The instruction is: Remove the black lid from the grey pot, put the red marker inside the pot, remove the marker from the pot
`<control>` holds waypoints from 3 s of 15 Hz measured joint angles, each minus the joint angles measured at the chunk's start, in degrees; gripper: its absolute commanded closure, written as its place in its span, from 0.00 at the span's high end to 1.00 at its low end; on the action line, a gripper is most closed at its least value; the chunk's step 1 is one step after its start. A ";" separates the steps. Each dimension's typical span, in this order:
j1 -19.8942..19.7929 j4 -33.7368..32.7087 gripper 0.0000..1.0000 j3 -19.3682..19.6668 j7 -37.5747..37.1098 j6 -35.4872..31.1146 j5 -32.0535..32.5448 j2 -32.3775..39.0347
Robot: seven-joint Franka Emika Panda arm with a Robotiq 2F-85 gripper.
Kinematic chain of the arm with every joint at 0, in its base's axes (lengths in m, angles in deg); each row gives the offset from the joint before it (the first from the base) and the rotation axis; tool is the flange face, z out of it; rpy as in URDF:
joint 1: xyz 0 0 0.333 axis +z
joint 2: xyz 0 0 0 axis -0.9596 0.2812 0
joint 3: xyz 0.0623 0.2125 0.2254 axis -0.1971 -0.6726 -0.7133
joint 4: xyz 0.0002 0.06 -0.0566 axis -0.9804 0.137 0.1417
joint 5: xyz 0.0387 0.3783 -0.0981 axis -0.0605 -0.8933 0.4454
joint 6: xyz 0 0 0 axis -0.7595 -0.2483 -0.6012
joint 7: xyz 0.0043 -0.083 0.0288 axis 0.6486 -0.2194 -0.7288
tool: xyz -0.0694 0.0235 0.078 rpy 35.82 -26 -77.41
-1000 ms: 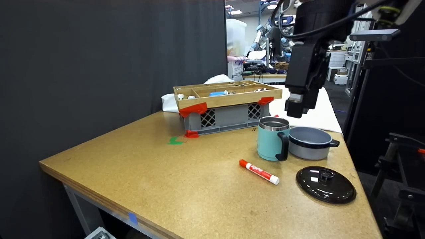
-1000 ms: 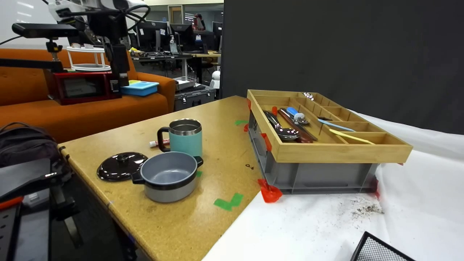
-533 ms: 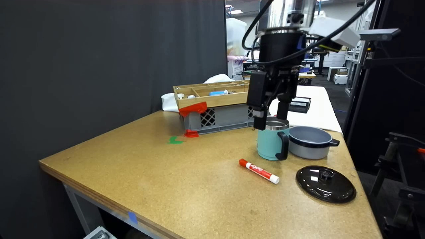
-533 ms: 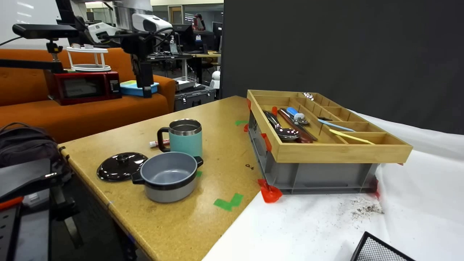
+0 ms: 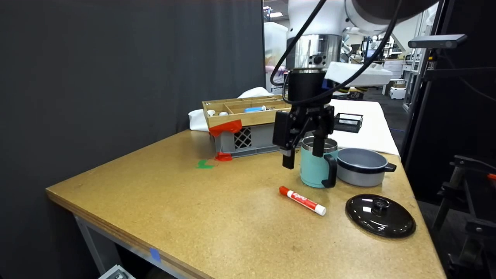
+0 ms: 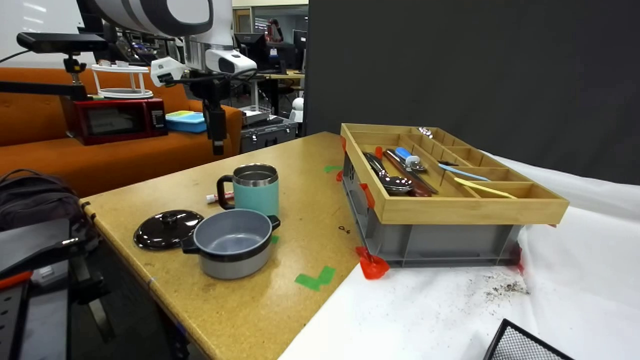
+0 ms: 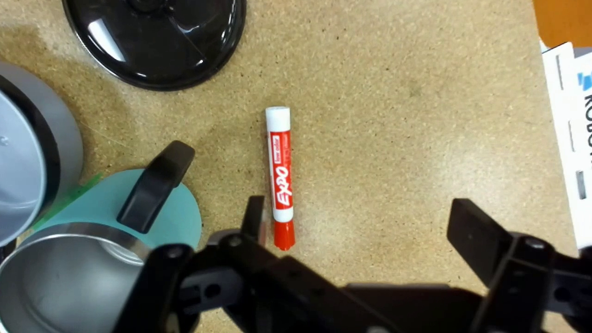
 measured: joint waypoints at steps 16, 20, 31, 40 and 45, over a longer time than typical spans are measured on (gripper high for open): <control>4.38 -3.86 1.00 6.91 -0.26 -8.64 2.39 14.69; 5.13 -5.12 0.66 6.90 -0.06 -8.71 2.38 16.86; 6.88 -5.97 0.04 7.87 -0.07 -8.60 2.38 16.79; 9.08 -4.23 0.05 3.96 -0.68 -6.73 1.78 7.93; 8.28 2.60 0.05 4.75 -4.84 -2.97 1.80 -6.00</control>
